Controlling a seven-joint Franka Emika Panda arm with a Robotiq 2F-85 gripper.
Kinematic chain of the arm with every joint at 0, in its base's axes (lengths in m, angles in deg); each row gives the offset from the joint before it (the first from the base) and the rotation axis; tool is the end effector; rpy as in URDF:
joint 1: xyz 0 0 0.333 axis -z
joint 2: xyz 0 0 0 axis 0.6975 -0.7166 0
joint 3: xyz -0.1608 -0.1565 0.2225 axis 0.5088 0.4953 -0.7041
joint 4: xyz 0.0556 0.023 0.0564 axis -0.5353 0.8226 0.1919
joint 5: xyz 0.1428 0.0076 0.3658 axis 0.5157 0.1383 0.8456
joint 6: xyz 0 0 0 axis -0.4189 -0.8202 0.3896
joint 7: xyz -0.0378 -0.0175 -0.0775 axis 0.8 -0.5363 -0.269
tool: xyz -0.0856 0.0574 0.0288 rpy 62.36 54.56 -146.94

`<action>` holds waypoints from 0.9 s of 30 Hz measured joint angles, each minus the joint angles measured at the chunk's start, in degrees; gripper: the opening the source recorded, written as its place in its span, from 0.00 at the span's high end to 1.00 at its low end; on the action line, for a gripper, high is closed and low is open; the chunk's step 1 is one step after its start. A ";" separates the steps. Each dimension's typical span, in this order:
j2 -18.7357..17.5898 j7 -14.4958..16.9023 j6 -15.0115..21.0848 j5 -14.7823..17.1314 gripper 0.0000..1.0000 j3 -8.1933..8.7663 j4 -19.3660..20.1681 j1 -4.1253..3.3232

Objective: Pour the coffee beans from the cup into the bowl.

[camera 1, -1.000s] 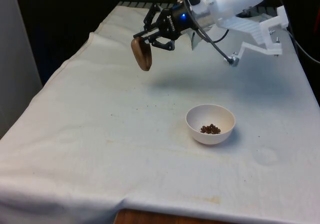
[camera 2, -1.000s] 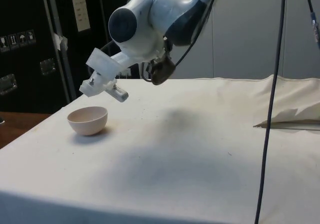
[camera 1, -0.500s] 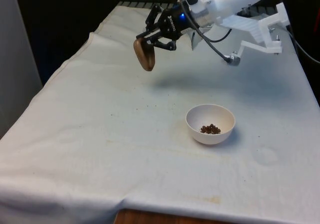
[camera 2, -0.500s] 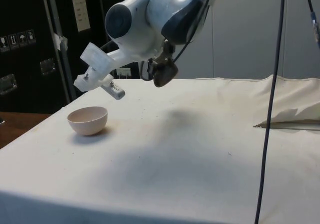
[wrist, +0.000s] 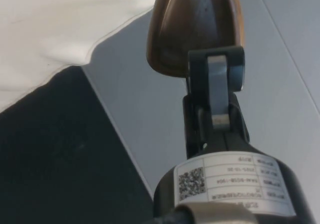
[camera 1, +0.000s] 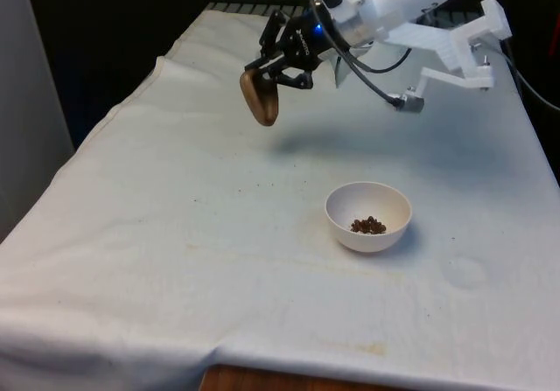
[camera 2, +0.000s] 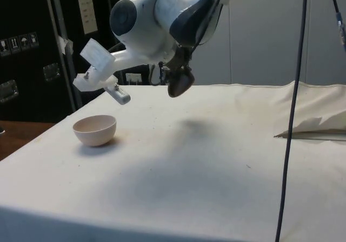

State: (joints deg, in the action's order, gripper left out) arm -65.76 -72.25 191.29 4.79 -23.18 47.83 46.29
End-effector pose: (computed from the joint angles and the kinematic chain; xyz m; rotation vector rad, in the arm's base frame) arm 0.5315 -0.0164 0.2282 2.0532 -0.6386 0.2301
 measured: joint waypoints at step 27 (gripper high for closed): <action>0.00 0.06 3.90 10.14 1.00 1.26 -0.74 0.06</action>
State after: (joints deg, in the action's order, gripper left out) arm -65.76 -72.19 195.19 14.93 -21.92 47.09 46.35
